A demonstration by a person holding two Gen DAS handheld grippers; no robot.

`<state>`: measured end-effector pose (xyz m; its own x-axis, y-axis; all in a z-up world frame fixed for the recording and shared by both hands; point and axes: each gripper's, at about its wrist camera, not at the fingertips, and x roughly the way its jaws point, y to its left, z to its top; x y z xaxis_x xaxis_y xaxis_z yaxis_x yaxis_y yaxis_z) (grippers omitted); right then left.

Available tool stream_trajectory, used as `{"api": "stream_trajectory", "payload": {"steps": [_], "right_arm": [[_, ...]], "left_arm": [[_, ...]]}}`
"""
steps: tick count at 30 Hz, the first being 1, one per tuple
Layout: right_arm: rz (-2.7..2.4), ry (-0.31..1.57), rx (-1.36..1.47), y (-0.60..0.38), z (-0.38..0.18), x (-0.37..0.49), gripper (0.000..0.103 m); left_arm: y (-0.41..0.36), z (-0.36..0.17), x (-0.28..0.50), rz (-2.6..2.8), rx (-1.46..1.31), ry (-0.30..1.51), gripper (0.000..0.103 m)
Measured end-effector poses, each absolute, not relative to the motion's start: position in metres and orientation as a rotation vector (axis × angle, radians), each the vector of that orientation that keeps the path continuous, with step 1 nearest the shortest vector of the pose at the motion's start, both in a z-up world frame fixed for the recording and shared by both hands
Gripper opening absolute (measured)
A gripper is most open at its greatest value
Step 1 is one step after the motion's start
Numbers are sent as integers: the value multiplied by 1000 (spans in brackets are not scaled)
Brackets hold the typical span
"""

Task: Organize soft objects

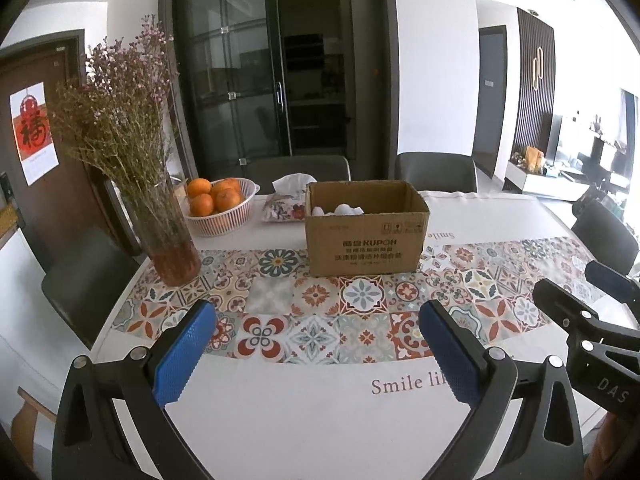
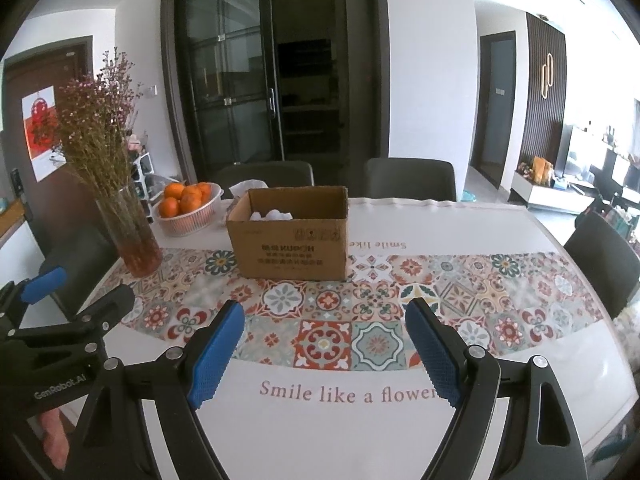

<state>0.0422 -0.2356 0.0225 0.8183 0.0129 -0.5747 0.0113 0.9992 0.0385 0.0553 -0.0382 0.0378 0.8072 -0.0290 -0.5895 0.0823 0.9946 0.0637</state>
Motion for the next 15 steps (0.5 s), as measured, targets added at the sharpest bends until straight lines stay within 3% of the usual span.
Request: {"api": "stream_trajectory", "payload": {"steps": [15], "right_arm": [[19,619,50,-234,19,39,84]], "left_arm": [[-36,39,45,-48,93,614,103]]}}
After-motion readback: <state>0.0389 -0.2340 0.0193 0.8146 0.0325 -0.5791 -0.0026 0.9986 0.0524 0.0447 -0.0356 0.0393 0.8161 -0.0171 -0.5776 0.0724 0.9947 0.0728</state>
